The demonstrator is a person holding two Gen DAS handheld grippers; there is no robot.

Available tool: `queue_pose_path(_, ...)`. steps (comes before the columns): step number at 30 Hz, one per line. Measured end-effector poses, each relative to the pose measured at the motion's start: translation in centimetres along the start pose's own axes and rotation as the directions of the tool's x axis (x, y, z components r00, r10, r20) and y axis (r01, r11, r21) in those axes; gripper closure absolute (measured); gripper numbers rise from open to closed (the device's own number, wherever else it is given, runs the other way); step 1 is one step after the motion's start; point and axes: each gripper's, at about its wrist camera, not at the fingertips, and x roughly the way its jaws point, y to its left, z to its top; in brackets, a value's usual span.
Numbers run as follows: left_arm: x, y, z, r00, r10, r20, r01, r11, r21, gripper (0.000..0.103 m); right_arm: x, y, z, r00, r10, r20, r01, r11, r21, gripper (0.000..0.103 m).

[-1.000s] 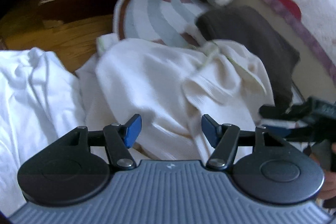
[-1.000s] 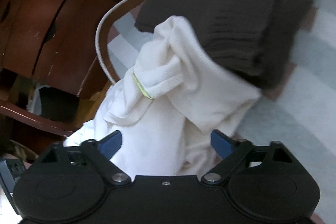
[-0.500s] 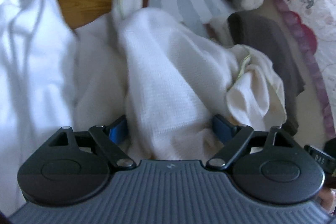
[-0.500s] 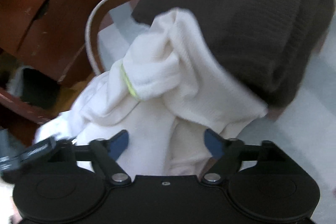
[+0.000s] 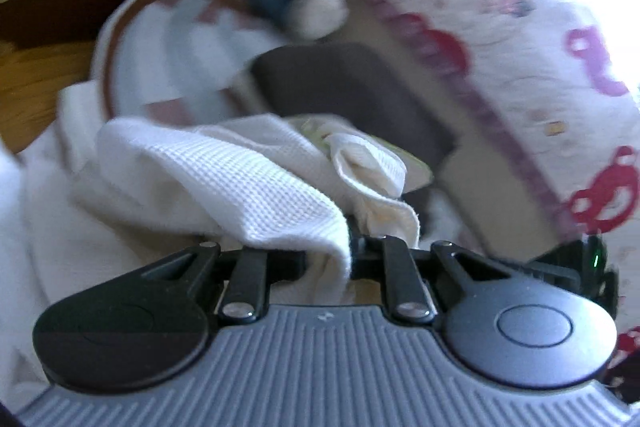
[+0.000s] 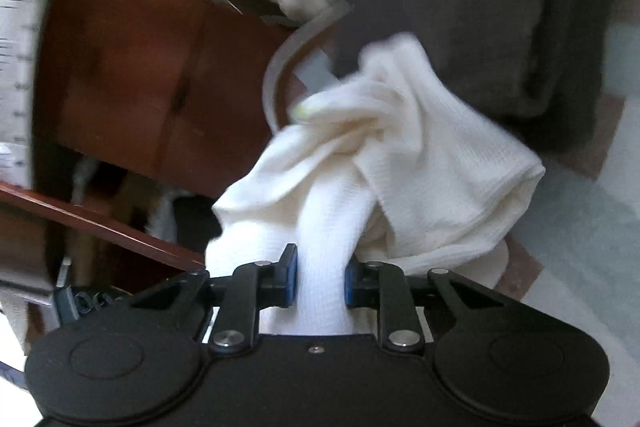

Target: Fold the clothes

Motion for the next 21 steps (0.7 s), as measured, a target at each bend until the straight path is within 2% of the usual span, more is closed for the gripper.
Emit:
queue_pose_path(3,-0.8,-3.8,0.3,0.998,-0.067,0.003,0.066,0.995,0.073,0.087,-4.8,1.2,-0.9,0.994,0.041,0.099,-0.040,0.999,-0.006,0.078)
queue_pose_path(6,-1.2,-8.7,-1.0,0.995,-0.103,0.003,0.101,0.984,0.148,0.089,-8.9,2.0,-1.4,0.981,0.065,0.181,-0.065,0.998,-0.004,0.079)
queue_pose_path(8,-1.4,-11.8,-1.8,0.993,-0.114,0.005,0.110,0.966,0.233,0.089,-11.7,3.2,-1.9,0.972,0.031,0.231,-0.023,0.999,-0.034,0.079)
queue_pose_path(11,-1.7,-15.7,-2.7,0.984,-0.177,-0.032,0.178,0.945,0.273,0.089,-16.2,4.5,-2.6,0.952,-0.013,0.307,0.033,0.998,-0.060,0.079)
queue_pose_path(15,-1.6,-20.3,-3.9,0.960,-0.262,-0.101,0.280,0.915,0.291,0.089,-22.3,6.2,-4.2,0.916,-0.070,0.395,0.108,0.991,-0.074,0.079)
queue_pose_path(19,-2.6,-26.0,-6.3,0.930,-0.332,-0.155,0.367,0.856,0.364,0.089,-28.7,8.0,-6.6,0.871,-0.111,0.478,0.184,0.977,-0.107,0.079)
queue_pose_path(21,-3.1,-28.8,-7.5,0.905,-0.381,-0.190,0.426,0.816,0.391,0.089,-32.7,8.5,-8.2,0.846,-0.115,0.521,0.194,0.976,-0.098,0.079)
